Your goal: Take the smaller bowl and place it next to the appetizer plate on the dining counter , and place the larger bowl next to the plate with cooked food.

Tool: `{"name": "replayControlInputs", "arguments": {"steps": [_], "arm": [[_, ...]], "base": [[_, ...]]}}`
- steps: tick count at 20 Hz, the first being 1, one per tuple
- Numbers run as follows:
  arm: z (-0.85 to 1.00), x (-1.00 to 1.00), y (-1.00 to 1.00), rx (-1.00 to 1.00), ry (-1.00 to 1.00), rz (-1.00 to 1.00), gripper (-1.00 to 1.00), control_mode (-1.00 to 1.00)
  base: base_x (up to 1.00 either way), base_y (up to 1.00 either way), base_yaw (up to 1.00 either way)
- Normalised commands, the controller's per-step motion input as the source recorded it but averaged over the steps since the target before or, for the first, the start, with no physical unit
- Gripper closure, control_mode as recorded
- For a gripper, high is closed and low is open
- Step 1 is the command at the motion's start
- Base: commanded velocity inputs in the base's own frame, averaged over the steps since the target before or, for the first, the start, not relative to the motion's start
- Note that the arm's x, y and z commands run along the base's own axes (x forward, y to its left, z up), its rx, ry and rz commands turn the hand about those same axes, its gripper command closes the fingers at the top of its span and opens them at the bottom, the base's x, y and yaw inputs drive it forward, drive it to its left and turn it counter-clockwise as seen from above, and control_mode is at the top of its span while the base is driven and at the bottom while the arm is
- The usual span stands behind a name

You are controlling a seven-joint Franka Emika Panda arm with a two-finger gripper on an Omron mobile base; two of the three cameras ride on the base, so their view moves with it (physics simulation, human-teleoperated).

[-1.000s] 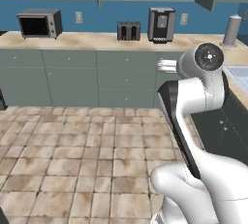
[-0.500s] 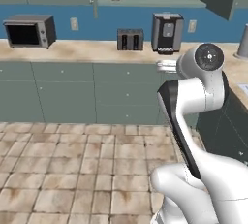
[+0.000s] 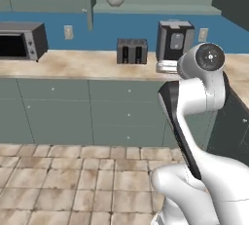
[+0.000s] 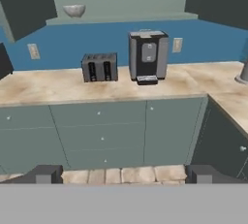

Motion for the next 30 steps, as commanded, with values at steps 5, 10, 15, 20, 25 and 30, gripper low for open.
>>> {"name": "replayControlInputs", "arguments": {"steps": [5,10,15,20,25,30], "arm": [[0.00,0.00,0.00,0.00,0.00,0.00,-1.00,1.00],[0.00,0.00,0.00,0.00,0.00,0.00,-1.00,1.00],[0.00,0.00,0.00,0.00,0.00,0.00,-1.00,1.00],[0.00,0.00,0.00,0.00,0.00,0.00,-1.00,1.00],[0.00,0.00,0.00,0.00,0.00,0.00,-1.00,1.00],[0.00,0.00,0.00,0.00,0.00,0.00,-1.00,1.00]], "base": [[1.00,-0.24,0.00],[1.00,-0.14,0.00],[1.00,0.00,0.00],[0.94,0.00,0.00],[0.85,0.09,0.00],[0.75,0.33,-0.04]]}}
